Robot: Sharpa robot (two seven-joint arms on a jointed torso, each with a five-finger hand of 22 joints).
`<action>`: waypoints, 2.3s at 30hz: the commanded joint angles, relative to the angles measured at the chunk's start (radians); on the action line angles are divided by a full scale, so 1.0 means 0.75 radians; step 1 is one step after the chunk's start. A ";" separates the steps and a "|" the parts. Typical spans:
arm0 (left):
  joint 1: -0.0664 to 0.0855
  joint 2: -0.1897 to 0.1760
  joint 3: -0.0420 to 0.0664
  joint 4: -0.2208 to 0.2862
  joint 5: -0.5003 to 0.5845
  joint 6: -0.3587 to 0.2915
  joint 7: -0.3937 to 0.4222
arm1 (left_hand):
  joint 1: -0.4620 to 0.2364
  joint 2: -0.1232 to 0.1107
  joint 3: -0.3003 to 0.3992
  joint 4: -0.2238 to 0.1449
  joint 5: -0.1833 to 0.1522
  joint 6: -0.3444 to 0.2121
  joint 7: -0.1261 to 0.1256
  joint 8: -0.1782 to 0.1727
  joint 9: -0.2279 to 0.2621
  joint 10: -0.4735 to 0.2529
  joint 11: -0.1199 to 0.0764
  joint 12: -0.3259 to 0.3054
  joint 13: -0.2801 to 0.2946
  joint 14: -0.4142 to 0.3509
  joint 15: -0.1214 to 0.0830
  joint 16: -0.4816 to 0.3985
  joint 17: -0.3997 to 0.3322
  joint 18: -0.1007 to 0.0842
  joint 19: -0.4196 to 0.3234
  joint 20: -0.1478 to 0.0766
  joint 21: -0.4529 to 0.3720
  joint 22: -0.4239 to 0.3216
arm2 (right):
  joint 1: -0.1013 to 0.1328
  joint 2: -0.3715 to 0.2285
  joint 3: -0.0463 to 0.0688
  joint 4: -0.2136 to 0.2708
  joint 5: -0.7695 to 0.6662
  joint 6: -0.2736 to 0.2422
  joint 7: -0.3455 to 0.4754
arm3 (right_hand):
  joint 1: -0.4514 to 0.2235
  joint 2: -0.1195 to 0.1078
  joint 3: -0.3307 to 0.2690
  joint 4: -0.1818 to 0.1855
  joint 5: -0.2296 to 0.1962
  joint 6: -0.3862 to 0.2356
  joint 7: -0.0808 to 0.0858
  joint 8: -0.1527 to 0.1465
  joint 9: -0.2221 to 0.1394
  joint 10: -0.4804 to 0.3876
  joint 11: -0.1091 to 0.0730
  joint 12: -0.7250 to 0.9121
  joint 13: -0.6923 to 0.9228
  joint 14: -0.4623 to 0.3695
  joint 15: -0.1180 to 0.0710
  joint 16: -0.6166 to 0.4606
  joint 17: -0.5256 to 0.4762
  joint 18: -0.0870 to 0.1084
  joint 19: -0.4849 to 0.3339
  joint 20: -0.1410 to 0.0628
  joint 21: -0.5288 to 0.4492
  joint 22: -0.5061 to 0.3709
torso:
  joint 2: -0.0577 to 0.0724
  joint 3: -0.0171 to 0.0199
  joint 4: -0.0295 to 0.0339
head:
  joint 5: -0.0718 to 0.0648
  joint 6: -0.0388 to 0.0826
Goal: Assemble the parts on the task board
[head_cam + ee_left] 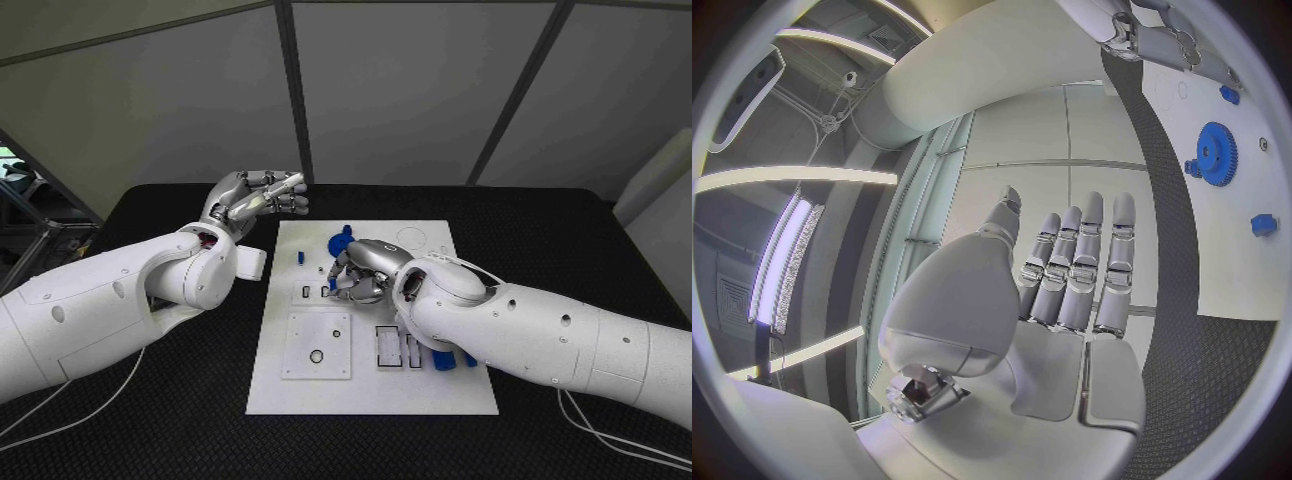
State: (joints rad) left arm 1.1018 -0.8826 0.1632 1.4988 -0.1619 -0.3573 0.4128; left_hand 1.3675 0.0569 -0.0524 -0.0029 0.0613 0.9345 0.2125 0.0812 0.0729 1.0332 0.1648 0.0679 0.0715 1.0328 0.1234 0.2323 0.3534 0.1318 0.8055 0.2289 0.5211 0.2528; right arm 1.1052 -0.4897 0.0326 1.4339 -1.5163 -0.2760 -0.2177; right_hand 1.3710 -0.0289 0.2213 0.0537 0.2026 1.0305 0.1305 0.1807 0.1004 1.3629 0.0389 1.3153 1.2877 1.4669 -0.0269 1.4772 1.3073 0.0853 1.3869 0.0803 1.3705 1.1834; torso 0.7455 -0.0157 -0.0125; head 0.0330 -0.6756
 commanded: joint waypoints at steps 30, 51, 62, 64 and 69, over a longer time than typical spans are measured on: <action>0.003 0.002 0.001 -0.003 -0.006 0.013 0.003 | -0.005 0.011 -0.008 0.001 -0.001 -0.001 0.004 -0.008 0.001 -0.006 0.006 0.003 0.001 -0.008 -0.001 -0.007 -0.002 0.067 -0.006 0.005 -0.003 -0.003 | -0.004 0.002 -0.004 -0.005 -0.026 0.077 -0.049 | -0.043 -0.048 -0.012 0.014 -0.007 -0.090 0.030 -0.060 -0.022 -0.075 0.033 -0.089 -0.079 0.092 0.017 -0.002 0.138 -0.008 -0.015 0.013 -0.013 -0.028 | 0.000 -0.0002 0.0004 | -0.006 -0.016; 0.003 0.003 0.001 -0.008 -0.006 0.013 -0.005 | -0.004 0.015 -0.011 -0.001 -0.001 0.000 -0.008 -0.008 0.001 -0.002 0.002 0.004 0.001 -0.012 -0.001 -0.031 -0.007 0.069 -0.003 0.007 -0.007 -0.008 | -0.005 0.005 -0.004 -0.003 -0.027 -0.031 -0.040 | -0.120 -0.100 -0.130 0.093 -0.061 -0.247 0.066 -0.122 -0.041 -0.210 0.069 -0.228 -0.233 0.082 0.047 -0.025 0.108 0.004 -0.050 0.041 -0.054 -0.090 | 0.000 0.0003 0.0008 | -0.016 -0.011; 0.002 -0.005 0.001 -0.018 -0.068 0.032 -0.059 | -0.010 0.022 -0.033 -0.008 -0.001 0.029 -0.025 0.002 0.006 0.046 -0.028 0.016 0.006 0.205 -0.053 -0.045 0.012 0.072 0.210 -0.054 0.104 0.027 | -0.016 -0.058 -0.003 0.069 0.056 -0.309 0.211 | -0.065 -0.100 -0.168 0.127 -0.017 -0.293 0.077 -0.122 -0.040 -0.248 0.079 -0.257 -0.279 0.057 0.056 -0.086 0.024 0.021 -0.095 0.052 -0.108 -0.178 | -0.005 -0.0001 -0.0019 | -0.009 0.001; 0.002 -0.005 0.001 -0.025 -0.110 0.044 -0.089 | -0.020 0.022 -0.041 -0.003 -0.001 0.051 -0.029 0.010 0.010 0.094 -0.042 0.035 0.017 0.271 -0.071 -0.024 0.032 0.072 0.258 -0.072 0.135 0.039 | -0.016 -0.078 -0.003 0.080 0.110 -0.349 0.300 | -0.048 -0.093 -0.170 0.128 -0.002 -0.271 0.070 -0.102 -0.034 -0.260 0.073 -0.266 -0.294 0.050 0.052 -0.104 0.002 0.027 -0.111 0.050 -0.130 -0.211 | -0.005 -0.0013 -0.0005 | -0.009 0.006; 0.002 -0.003 0.001 -0.054 -0.252 0.094 -0.210 | -0.072 0.020 -0.072 0.032 0.004 0.107 -0.050 0.037 0.025 0.224 -0.079 0.115 0.072 0.418 -0.119 0.112 0.146 0.067 0.356 -0.115 0.233 0.090 | -0.003 -0.128 0.005 0.087 0.302 -0.369 0.482 | -0.025 -0.080 -0.177 0.128 0.012 -0.247 0.054 -0.073 -0.029 -0.331 0.059 -0.350 -0.386 0.012 0.040 -0.205 -0.119 0.053 -0.184 0.039 -0.230 -0.358 | -0.023 -0.0007 -0.0002 | -0.007 0.010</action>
State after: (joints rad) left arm 1.1016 -0.8860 0.1631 1.4640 -0.2389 -0.3367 0.3427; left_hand 1.3219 0.0726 -0.1031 0.0174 0.0613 1.0093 0.1760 0.1047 0.0898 1.1901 0.1088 0.1457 0.1189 1.3359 0.0387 0.3012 0.4494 0.1320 1.0644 0.1465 0.6853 0.3147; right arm 1.0954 -0.5784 0.0314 1.4971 -1.4314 -0.4784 -0.0241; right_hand 1.3423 -0.0893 0.0928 0.1488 0.2062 0.8402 0.1717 0.1241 0.0776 1.1169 0.0837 1.0567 1.0023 1.4668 0.0090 1.3286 1.2234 0.1174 1.2518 0.1104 1.2029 0.9217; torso 0.7367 -0.0161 -0.0129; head 0.0277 -0.6686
